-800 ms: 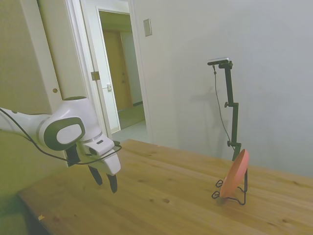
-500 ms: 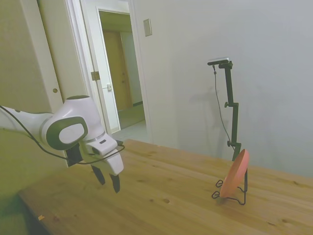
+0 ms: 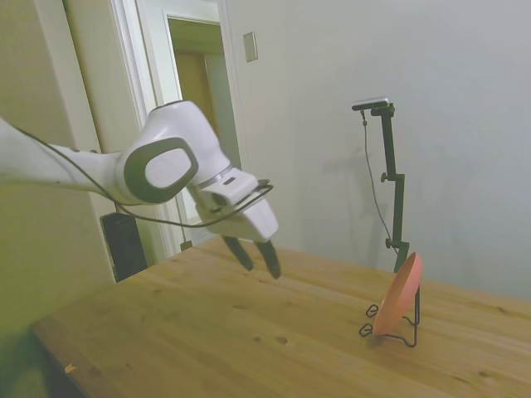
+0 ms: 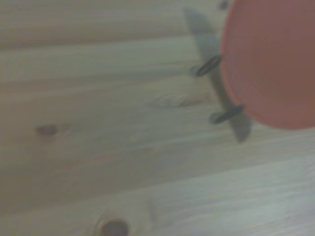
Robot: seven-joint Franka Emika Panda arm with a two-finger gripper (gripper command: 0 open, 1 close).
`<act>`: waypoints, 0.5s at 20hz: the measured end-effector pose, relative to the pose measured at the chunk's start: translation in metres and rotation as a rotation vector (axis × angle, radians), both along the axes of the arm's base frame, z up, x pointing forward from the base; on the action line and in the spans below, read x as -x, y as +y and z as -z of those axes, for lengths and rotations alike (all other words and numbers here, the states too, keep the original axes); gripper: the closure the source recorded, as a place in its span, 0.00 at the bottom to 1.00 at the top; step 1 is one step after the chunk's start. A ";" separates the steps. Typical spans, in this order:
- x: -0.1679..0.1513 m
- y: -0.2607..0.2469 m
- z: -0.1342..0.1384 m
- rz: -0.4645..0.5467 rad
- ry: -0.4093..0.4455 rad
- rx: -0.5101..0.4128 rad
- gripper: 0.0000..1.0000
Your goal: Unload the plate
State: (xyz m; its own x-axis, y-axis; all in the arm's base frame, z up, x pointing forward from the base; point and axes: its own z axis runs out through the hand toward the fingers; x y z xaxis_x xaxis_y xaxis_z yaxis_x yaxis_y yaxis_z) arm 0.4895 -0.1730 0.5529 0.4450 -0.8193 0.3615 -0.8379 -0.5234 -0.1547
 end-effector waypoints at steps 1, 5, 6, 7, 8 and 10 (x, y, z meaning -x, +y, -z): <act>-0.007 -0.014 -0.004 0.011 -0.005 0.009 0.00; -0.029 -0.054 -0.014 0.023 -0.005 0.027 0.00; -0.034 -0.051 -0.023 -0.008 0.004 0.026 0.00; -0.034 -0.050 -0.023 -0.011 0.006 0.027 0.00; -0.035 -0.050 -0.021 -0.016 0.011 0.031 0.00; -0.040 -0.053 -0.017 -0.018 0.012 0.046 0.00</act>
State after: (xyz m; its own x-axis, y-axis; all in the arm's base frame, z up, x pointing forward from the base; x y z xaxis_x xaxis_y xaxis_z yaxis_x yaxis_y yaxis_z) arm 0.5293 -0.2256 0.5701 0.4646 -0.7935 0.3931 -0.8298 -0.5451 -0.1197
